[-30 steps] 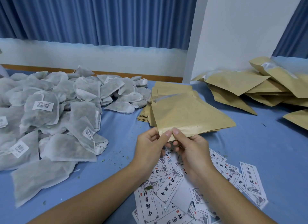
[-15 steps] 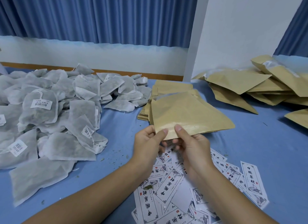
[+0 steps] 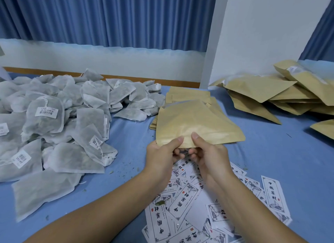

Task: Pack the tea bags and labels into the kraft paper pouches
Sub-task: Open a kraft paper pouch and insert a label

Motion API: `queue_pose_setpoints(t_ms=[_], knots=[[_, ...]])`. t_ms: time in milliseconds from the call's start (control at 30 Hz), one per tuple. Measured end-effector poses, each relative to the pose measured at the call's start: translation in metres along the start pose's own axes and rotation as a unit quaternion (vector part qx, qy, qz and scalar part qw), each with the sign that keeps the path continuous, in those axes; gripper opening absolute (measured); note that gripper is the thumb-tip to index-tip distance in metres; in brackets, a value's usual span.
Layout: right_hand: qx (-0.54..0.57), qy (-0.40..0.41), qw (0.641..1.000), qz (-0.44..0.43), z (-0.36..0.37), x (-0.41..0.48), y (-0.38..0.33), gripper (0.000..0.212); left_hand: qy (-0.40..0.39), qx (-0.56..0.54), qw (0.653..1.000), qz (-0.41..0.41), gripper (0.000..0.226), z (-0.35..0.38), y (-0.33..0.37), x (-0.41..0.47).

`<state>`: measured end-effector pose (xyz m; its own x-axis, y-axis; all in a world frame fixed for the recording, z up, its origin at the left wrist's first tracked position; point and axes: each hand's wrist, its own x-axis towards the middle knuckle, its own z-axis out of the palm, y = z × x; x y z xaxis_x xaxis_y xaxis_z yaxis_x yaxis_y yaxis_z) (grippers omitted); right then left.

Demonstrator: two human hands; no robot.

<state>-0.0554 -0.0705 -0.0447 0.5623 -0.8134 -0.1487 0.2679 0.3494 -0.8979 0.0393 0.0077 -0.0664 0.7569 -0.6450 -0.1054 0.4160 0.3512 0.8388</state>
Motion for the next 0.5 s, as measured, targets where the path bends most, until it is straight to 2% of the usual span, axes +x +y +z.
queue_pose_setpoints(t_ms=[33, 133, 233, 400, 500], knots=[[0.015, 0.008, 1.0, 0.007, -0.003, 0.001, -0.003, 0.018, 0.006, -0.022, 1.0, 0.002, 0.011, 0.0, 0.003, 0.0], [0.024, 0.03, 0.999, 0.0, -0.016, 0.006, -0.011, 0.02, 0.023, -0.076, 0.997, -0.005, 0.021, -0.003, 0.006, 0.002], [0.042, 0.02, 0.999, -0.011, -0.018, 0.006, -0.012, 0.019, 0.004, -0.124, 0.992, -0.021, 0.018, 0.0, 0.002, -0.002], [0.025, -0.029, 0.999, -0.006, -0.008, 0.0, 0.0, 0.016, -0.014, -0.02, 0.999, -0.026, 0.02, 0.017, -0.007, -0.008], [0.026, -0.012, 1.0, -0.008, -0.01, 0.003, -0.002, 0.023, -0.007, 0.022, 0.999, -0.039, 0.023, 0.023, -0.006, -0.003]])
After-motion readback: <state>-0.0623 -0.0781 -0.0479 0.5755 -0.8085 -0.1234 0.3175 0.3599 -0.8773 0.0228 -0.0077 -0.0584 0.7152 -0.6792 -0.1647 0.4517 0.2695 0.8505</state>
